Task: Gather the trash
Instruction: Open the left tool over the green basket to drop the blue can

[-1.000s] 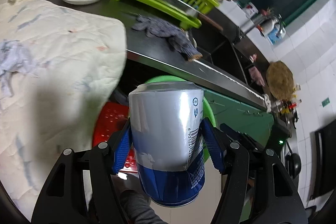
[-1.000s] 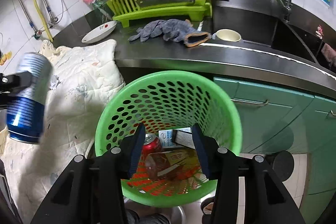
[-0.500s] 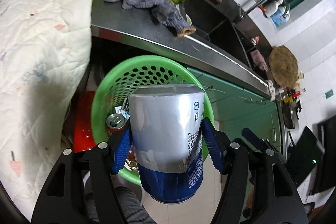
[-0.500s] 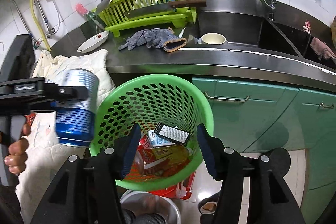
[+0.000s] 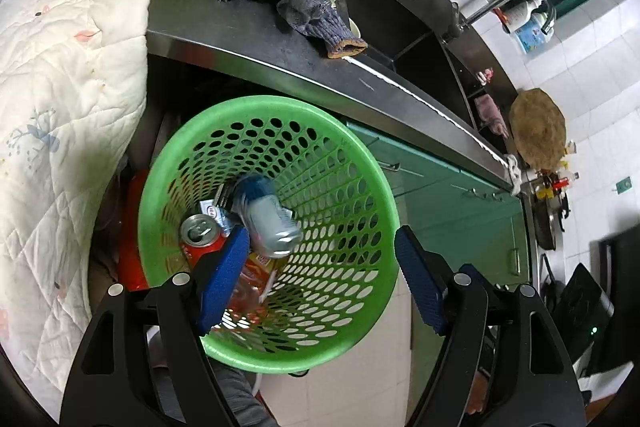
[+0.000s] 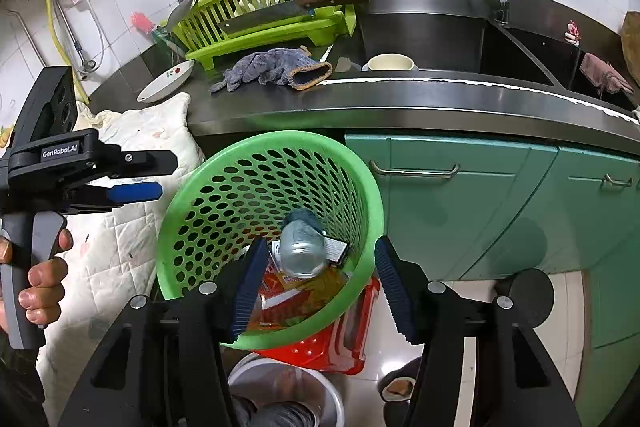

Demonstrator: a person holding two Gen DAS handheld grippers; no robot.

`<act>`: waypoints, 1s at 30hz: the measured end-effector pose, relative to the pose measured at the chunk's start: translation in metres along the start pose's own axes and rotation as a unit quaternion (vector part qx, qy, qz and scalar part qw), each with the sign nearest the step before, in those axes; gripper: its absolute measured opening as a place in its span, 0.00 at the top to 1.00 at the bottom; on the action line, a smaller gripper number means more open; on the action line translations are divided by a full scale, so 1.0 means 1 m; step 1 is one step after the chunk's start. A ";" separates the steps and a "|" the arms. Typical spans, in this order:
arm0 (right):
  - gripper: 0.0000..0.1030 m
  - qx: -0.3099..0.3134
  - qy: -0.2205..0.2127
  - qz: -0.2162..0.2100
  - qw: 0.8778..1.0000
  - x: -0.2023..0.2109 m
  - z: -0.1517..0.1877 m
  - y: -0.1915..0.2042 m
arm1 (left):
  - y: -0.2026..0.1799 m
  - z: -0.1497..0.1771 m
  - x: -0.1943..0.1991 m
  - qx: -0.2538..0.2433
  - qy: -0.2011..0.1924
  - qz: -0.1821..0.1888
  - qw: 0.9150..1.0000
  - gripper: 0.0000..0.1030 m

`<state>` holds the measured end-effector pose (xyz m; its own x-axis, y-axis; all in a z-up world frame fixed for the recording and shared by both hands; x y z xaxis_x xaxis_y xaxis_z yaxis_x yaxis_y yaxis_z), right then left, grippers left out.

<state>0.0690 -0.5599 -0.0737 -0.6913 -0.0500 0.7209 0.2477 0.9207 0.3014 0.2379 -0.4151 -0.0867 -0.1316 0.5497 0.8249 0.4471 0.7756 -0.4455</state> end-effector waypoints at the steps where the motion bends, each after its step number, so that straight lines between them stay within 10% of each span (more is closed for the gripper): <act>1: 0.48 0.001 0.000 -0.001 1.000 0.000 0.000 0.001 | 0.000 0.000 0.001 -0.001 -0.001 -0.002 1.000 0.28; 30: 0.48 0.071 0.014 -0.058 0.996 -0.023 -0.003 0.105 | 0.067 0.028 0.103 -0.037 -0.092 -0.102 0.990 0.28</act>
<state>0.1130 -0.4637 -0.0571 -0.6902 -0.1686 0.7037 0.0667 0.9535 0.2939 0.2295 -0.2981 -0.0412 -0.3825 0.4361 0.8146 0.4563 0.8557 -0.2439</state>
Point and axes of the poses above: each gripper's, at about its wrist camera, not at the fingertips, and x roughly against the way its jaws point, y to its left, z to its underside, the point moved 3 cm from there along -x, roughly the way its jaws point, and after that the axes turned 7 degrees about -z, right-handed, at the moved point
